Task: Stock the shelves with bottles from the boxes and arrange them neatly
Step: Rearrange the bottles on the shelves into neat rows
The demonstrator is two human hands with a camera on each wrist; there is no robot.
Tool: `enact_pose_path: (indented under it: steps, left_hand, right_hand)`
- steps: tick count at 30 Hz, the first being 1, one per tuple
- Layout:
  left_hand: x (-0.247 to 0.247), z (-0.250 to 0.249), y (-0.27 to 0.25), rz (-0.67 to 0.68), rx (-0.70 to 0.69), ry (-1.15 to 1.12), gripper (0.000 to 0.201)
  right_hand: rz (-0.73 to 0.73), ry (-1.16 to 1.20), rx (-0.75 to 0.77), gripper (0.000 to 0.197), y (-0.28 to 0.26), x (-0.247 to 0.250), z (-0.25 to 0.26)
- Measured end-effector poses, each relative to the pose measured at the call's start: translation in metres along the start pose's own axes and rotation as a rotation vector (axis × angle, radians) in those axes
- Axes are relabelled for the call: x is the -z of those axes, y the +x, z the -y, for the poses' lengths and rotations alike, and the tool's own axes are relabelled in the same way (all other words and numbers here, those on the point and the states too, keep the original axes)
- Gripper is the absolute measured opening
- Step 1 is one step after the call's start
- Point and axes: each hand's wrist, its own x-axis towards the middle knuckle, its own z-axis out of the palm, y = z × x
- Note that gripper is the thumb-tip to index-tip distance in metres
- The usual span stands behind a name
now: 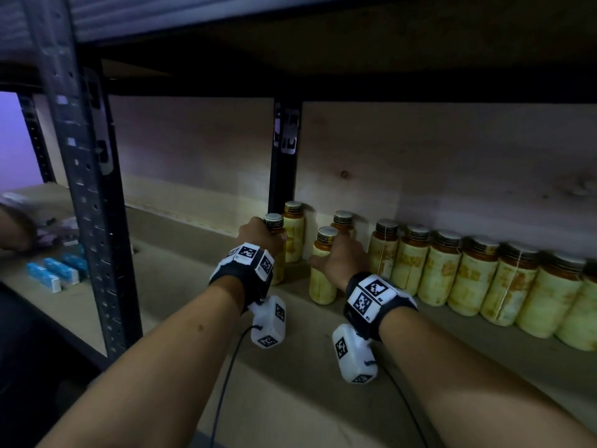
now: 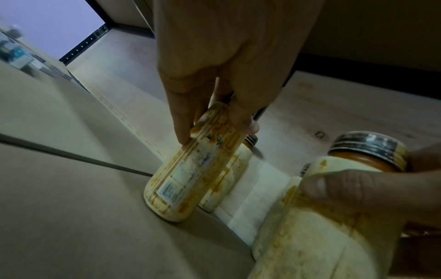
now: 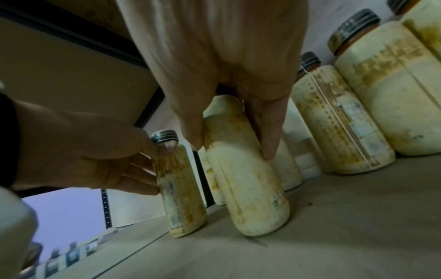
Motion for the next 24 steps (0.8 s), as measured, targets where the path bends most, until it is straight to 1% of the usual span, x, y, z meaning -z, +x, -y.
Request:
enact_pose_path:
  steps: [4,6,7,8,10,12,14,15,16,18,19,21,22,24]
  left_hand:
    - [0.007,-0.003,-0.002,0.075,-0.003,0.049,0.040]
    - [0.012,-0.006,-0.006,0.105,-0.008,0.084,0.050]
    - [0.016,-0.008,-0.008,0.101,-0.013,0.095,0.057]
    - [0.020,-0.012,-0.011,0.081,-0.030,0.103,0.061]
    - [0.030,-0.025,-0.016,0.025,-0.104,0.119,0.059]
    - [0.038,-0.042,-0.021,-0.027,-0.203,0.100,0.051]
    - [0.042,-0.063,-0.028,-0.049,-0.295,0.045,0.039]
    - [0.042,-0.074,-0.032,-0.039,-0.333,0.022,0.031]
    - [0.039,-0.083,-0.035,-0.015,-0.367,-0.022,0.023]
    - [0.025,-0.102,-0.047,0.064,-0.414,-0.132,0.016]
    - [0.015,-0.109,-0.053,0.105,-0.419,-0.176,0.013]
    - [-0.011,-0.122,-0.060,0.170,-0.369,-0.241,0.009]
    - [-0.025,-0.126,-0.061,0.199,-0.350,-0.240,0.015]
    - [-0.055,-0.131,-0.062,0.269,-0.311,-0.207,0.035]
  right_hand:
    - [0.059,-0.031,0.017,0.070,-0.009,0.002,0.000]
    - [0.070,-0.034,0.039,0.073,-0.016,0.004,-0.003]
    - [0.062,-0.033,0.058,0.072,-0.019,0.007,-0.005]
    - [0.051,-0.042,0.076,0.069,-0.020,0.013,-0.007]
    - [0.034,-0.103,0.099,0.060,-0.021,0.031,-0.010]
    - [0.042,-0.176,0.105,0.042,-0.021,0.056,-0.016]
    - [0.046,-0.247,0.098,0.022,-0.021,0.081,-0.024]
    - [0.043,-0.274,0.082,0.019,-0.020,0.093,-0.029]
    - [0.035,-0.291,0.050,0.024,-0.019,0.104,-0.035]
    - [0.004,-0.283,-0.019,0.036,-0.015,0.120,-0.046]
    - [-0.008,-0.265,-0.043,0.037,-0.012,0.125,-0.050]
    - [-0.026,-0.226,-0.089,0.042,-0.008,0.132,-0.059]
    - [-0.038,-0.211,-0.102,0.047,-0.005,0.132,-0.062]
    - [-0.061,-0.192,-0.104,0.052,0.003,0.130,-0.068]
